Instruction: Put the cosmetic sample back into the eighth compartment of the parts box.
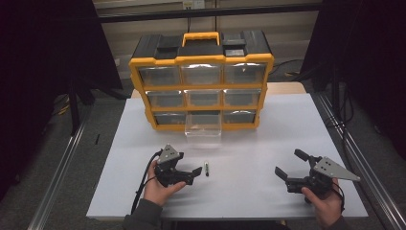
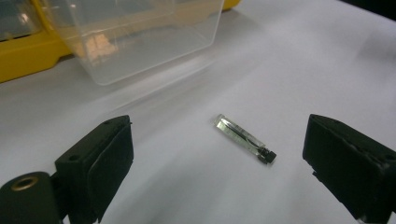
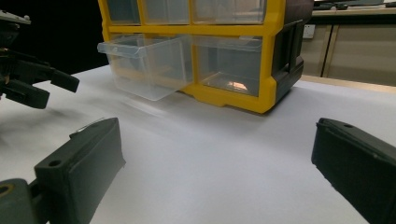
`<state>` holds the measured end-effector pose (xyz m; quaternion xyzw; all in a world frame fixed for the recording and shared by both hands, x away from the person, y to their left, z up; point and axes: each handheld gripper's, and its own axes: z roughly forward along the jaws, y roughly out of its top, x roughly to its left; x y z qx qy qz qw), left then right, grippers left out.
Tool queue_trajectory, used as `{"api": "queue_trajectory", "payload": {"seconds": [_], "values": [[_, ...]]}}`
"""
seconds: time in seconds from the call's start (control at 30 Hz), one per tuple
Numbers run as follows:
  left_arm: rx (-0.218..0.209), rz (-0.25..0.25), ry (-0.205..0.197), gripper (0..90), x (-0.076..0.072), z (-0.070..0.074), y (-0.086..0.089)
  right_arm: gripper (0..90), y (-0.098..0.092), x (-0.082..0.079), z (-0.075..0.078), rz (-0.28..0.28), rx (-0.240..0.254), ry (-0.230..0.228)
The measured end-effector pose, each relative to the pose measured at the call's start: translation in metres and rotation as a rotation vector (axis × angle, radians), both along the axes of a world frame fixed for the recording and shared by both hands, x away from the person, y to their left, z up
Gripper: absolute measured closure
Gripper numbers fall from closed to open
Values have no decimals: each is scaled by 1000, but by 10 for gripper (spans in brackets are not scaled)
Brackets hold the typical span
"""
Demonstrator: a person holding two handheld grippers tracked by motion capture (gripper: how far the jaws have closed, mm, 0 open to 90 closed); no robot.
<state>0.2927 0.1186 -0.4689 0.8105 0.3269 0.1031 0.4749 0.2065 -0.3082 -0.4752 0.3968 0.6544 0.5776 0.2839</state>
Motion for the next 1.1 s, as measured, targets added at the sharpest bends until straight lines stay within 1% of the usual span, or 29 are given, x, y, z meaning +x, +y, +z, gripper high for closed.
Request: {"api": "queue_trajectory", "payload": {"seconds": [0.03,0.13,0.17,0.2,0.23,0.3,0.37,0.4,0.47,0.5,0.53,0.57,0.6,0.63,0.67,0.7,0.8,0.83,0.87,0.9,0.97,1.03,1.1], "values": [[6,-5,3,91,0,0,-2,11,0,1,0,10,-10,-5],[31,-20,16,118,2,-1,-9,12,0,1,0,16,-12,1],[37,-19,18,133,2,-2,-12,12,1,1,0,13,-11,-3],[57,-27,30,148,3,-2,-15,12,1,1,0,10,-6,-5],[61,-37,34,178,4,-2,-18,12,1,1,0,12,-8,-2],[75,-30,52,233,5,-2,-22,12,2,1,0,10,-6,-4],[67,-35,79,287,6,-3,-26,13,2,1,1,11,-8,-7],[64,-43,86,328,7,-4,-27,13,2,1,1,12,-10,-7],[79,-44,104,377,8,-4,-30,13,2,1,1,16,-6,-4],[81,-47,108,414,8,-4,-31,13,2,2,0,16,-5,-3],[93,-48,111,444,9,-4,-32,13,1,2,0,15,-5,-1],[92,-50,116,465,9,-3,-33,13,1,2,0,10,-4,1],[90,-50,124,482,9,-3,-34,13,1,2,0,12,-7,1],[85,-55,122,501,10,-3,-34,13,1,2,0,12,-7,1],[88,-59,121,517,10,-3,-35,13,1,2,0,17,-9,3],[99,-59,128,533,10,-3,-37,13,1,2,0,14,-2,4],[110,-72,143,584,10,-5,-41,14,1,1,0,14,-5,1],[124,-69,150,598,10,-5,-42,14,1,1,0,18,-7,2],[124,-66,161,609,11,-6,-43,14,1,1,0,16,-6,-4],[128,-64,162,622,11,-7,-44,14,0,1,0,14,-6,-4],[168,-63,176,696,12,-8,-47,14,0,0,0,12,-4,2],[185,-42,165,786,12,-8,-48,14,0,0,0,10,-4,3],[178,-39,180,808,14,-8,-46,15,-1,-1,0,11,-4,-1]]}}
